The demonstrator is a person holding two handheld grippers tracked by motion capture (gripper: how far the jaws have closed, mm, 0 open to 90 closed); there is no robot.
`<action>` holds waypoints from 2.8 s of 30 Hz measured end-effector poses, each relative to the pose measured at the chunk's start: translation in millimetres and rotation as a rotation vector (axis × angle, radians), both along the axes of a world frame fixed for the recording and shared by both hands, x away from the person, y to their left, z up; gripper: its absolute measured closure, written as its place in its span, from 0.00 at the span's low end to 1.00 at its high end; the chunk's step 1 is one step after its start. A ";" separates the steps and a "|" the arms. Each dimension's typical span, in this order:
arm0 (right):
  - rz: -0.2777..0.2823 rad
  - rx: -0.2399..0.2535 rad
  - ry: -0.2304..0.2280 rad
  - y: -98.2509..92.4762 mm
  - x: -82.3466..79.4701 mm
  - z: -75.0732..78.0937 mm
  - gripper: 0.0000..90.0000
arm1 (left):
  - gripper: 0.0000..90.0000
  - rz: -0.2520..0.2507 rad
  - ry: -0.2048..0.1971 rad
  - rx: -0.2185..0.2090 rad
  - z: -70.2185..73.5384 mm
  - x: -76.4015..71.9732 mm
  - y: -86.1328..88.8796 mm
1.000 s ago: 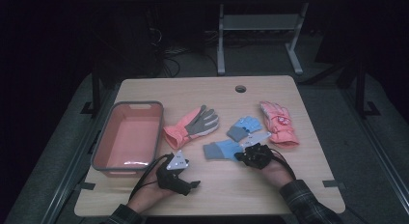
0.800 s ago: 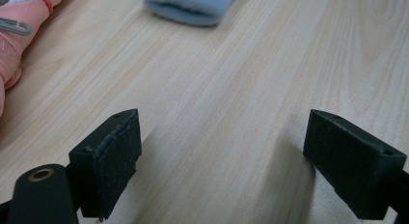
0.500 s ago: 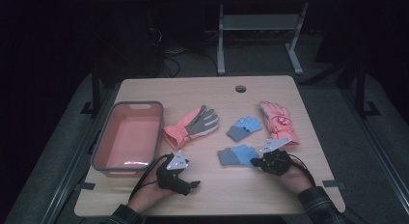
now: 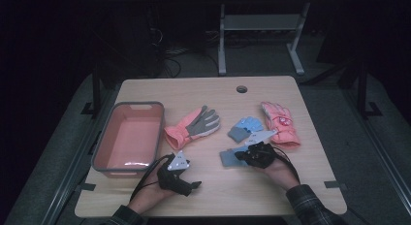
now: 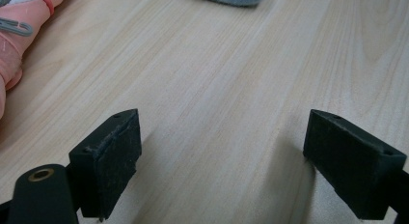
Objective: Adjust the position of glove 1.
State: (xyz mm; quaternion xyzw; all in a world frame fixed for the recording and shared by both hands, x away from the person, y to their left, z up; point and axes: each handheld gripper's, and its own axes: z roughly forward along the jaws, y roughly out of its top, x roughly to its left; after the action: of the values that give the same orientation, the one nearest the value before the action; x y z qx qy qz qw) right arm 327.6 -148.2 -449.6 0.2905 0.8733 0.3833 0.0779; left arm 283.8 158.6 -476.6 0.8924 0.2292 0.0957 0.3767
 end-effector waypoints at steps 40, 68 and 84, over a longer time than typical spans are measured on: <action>0.200 -0.056 0.047 19.4 -60.7 -11.2 1.00 | 0.14 0.001 0.004 -0.002 -0.1 -0.3 -0.1; -0.120 -0.014 0.001 -92.5 -47.6 -14.5 0.54 | 0.14 0.001 -0.006 -0.005 -0.5 2.0 -0.8; -0.172 -0.016 -0.054 -99.5 -42.3 -31.0 0.23 | 0.28 0.023 0.038 -0.007 14.8 12.9 -16.9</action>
State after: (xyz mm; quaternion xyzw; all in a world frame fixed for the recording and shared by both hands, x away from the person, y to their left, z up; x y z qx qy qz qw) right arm 285.2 -247.7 -480.6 0.3534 0.8457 0.3758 0.1367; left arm 296.7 141.6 -461.8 0.8901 0.2470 0.0826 0.3741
